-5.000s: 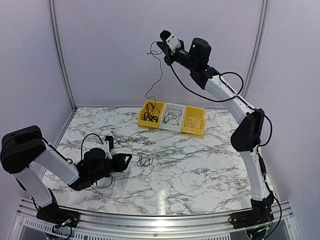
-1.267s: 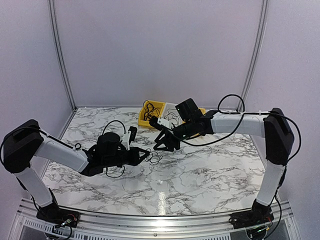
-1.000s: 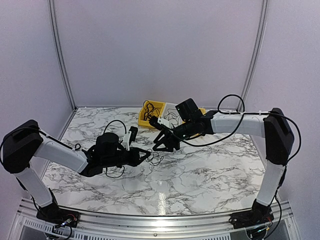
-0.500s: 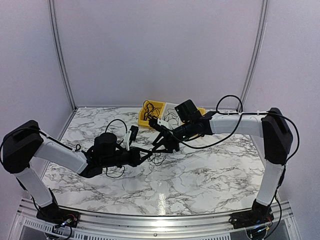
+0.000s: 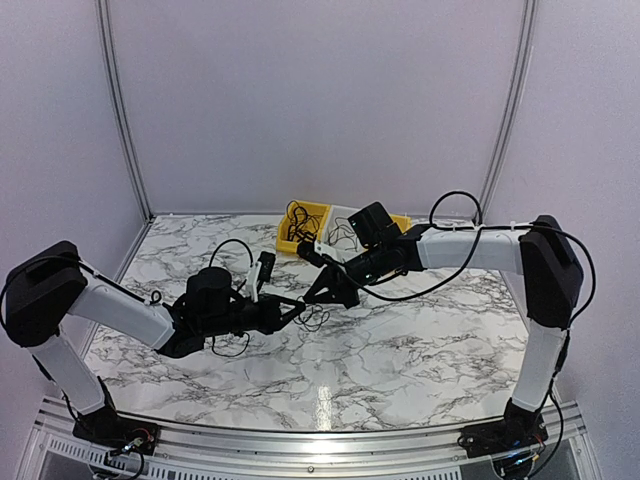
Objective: Untangle the cables
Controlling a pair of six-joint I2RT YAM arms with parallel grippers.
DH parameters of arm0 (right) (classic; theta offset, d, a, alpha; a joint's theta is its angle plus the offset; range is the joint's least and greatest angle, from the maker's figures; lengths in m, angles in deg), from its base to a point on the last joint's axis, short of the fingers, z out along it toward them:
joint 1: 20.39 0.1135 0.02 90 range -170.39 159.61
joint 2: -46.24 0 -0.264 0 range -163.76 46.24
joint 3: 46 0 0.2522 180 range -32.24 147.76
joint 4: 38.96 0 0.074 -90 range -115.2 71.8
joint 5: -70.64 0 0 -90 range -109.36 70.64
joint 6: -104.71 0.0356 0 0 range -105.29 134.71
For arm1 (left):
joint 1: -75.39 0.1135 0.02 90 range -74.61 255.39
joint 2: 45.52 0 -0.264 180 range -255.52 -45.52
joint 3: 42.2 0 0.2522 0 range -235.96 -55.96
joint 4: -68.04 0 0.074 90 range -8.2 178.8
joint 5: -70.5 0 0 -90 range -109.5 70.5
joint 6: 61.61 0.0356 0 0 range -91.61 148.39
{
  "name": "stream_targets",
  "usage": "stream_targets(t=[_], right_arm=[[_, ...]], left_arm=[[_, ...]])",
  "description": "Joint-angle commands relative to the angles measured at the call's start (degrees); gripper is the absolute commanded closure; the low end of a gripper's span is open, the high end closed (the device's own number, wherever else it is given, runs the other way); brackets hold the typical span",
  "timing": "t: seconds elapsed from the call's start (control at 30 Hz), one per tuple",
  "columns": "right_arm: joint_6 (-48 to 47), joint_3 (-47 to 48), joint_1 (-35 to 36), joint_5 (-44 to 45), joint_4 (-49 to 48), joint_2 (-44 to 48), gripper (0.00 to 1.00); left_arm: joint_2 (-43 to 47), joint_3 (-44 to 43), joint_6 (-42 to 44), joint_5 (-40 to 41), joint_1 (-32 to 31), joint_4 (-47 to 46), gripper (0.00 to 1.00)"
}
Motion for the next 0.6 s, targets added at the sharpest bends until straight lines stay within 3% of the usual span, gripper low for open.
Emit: stream_targets(t=[0.0, 0.2, 0.5, 0.57], right_arm=[[-0.05, -0.31, -0.21, -1.03, 0.14, 0.72, 1.0], [-0.23, -0.85, -0.3, -0.63, 0.37, 1.44, 1.0], [0.22, -1.37, -0.72, -0.76, 0.16, 1.27, 1.0], [0.62, -0.79, -0.77, -0.19, 0.33, 0.5, 0.86]], left_arm=[[0.06, 0.65, -0.32, 3.79, -0.28, -1.87, 0.87], [-0.13, 0.55, 0.07, 6.44, -0.27, -1.78, 1.0], [0.45, 1.85, 0.61, 8.61, -0.27, -1.69, 1.0], [0.21, 1.64, 0.71, 7.65, -0.37, -1.73, 1.0]])
